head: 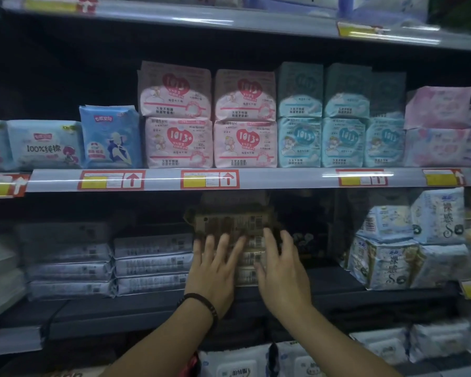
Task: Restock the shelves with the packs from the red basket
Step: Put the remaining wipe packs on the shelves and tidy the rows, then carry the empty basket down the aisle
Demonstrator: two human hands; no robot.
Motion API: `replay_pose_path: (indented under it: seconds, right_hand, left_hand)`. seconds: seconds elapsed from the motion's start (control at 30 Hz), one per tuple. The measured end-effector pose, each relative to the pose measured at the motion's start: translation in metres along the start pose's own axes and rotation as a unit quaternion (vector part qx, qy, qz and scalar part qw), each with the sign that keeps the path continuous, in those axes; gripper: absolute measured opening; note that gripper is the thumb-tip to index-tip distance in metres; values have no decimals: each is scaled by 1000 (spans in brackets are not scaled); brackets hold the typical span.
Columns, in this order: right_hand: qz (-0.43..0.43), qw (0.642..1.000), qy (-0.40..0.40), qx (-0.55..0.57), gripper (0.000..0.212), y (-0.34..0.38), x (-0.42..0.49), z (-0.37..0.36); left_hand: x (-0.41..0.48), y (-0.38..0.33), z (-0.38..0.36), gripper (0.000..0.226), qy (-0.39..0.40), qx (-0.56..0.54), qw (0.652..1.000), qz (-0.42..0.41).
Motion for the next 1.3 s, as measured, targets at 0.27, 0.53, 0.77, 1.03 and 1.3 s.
replay_pose_path:
  seconds: [0.27,0.53,0.77,1.03,1.3]
  right_hand:
    - [52,992,106,47,32,-3,0,-18]
    - [26,967,251,26,58,6,9,-4]
    - [26,976,213,44,32,30,-29,60]
    - [-71,948,256,176,9,22,-202,43]
    - [-268,861,422,97,45,-10,-449,-40]
  left_hand:
    - [14,-4,-9,80,60,18,998,6]
    - [15,-11,2,85,133,53,990,16]
    - [-61,-30,38,63,-50,-140,989,5]
    - [-247,-20,-60,21,43,-424,896,126]
    - [-404,-61,-218,89,429,-326,778,323]
Point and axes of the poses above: each hand's wrist, its own x-axis towards the middle knuckle, its own z-axis out of the back of the hand, y = z × x, the point moved 3 cm from there along x, towards the middle knuckle, and after that the axes turned 3 degrees about x, right-handed, at the moved point
